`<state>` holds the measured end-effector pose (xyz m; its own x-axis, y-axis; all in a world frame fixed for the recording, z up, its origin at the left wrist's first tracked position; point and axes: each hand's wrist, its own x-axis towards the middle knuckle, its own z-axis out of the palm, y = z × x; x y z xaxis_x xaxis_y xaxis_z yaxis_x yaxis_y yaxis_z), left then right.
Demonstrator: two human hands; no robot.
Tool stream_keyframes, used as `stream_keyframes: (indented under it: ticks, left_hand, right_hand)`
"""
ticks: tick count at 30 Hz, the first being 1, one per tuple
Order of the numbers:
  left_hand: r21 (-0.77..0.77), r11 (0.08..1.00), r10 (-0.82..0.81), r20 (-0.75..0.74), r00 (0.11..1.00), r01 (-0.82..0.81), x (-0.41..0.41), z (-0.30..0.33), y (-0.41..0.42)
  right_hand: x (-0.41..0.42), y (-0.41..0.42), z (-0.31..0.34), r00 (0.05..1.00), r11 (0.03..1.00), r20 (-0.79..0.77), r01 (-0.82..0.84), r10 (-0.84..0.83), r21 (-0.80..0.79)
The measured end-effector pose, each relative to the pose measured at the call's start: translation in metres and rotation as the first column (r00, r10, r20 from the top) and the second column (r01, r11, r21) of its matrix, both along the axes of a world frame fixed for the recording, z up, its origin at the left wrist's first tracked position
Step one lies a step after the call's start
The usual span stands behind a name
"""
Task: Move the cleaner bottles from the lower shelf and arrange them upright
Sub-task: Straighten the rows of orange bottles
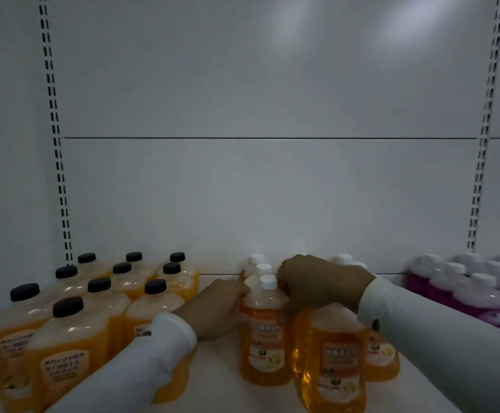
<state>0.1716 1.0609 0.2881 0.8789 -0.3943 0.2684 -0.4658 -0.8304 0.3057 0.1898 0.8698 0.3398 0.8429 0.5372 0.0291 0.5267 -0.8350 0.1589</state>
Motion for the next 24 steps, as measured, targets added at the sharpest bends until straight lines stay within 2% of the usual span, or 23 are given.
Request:
stream_keyframes:
  ticks: [5, 7, 10, 12, 17, 24]
  left_hand:
    - [0.072, 0.995, 0.072, -0.113, 0.991, -0.064, -0.006, 0.02, -0.001]
    - [0.068, 0.99, 0.134, -0.111, 0.985, -0.127, -0.005, 0.037, 0.004]
    - [0.033, 0.966, 0.256, -0.028, 0.966, -0.255, 0.021, 0.05, 0.008]
    - [0.076, 0.949, 0.309, -0.03, 0.951, -0.306, 0.042, 0.049, 0.003]
    - [0.101, 0.946, 0.324, -0.233, 0.917, -0.309, 0.079, 0.042, -0.005]
    - [0.083, 0.957, 0.292, -0.263, 0.92, -0.28, 0.095, 0.028, -0.004]
  right_hand:
    - [0.0, -0.008, 0.014, 0.995, 0.997, -0.08, -0.048, 0.053, 0.062]
    - [0.004, -0.017, 0.028, 0.998, 0.985, -0.028, -0.057, 0.062, 0.161]
    - [0.024, -0.027, 0.042, 0.996, 0.962, 0.075, -0.068, 0.05, 0.266]
    - [0.044, -0.025, 0.039, 0.997, 0.962, 0.066, -0.049, 0.032, 0.27]
    - [0.089, -0.008, 0.02, 1.0, 0.973, 0.001, -0.024, 0.025, 0.23]
    - [0.113, -0.002, 0.002, 0.996, 0.978, -0.08, -0.014, 0.031, 0.206]
